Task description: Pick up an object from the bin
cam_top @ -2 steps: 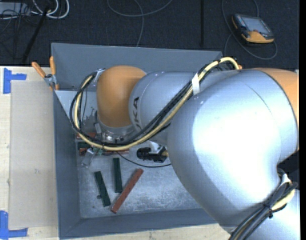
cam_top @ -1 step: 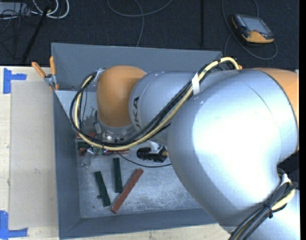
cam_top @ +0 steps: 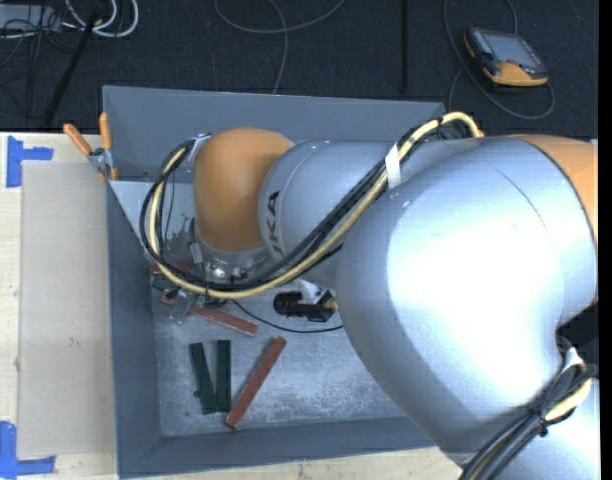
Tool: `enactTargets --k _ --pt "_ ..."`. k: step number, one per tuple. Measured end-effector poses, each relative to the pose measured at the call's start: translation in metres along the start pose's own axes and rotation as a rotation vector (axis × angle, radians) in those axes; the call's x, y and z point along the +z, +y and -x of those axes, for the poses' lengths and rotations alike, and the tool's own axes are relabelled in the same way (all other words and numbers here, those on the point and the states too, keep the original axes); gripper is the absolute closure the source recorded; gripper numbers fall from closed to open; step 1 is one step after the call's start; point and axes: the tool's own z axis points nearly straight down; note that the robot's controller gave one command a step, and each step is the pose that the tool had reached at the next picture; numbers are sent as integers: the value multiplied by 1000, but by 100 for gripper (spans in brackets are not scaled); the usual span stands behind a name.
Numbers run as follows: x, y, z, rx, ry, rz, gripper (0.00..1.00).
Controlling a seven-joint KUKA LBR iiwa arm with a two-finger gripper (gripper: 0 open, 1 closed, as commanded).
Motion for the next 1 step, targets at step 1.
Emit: enactTargets --k 1 --pt "-9 0 0 0 6 -5 100"
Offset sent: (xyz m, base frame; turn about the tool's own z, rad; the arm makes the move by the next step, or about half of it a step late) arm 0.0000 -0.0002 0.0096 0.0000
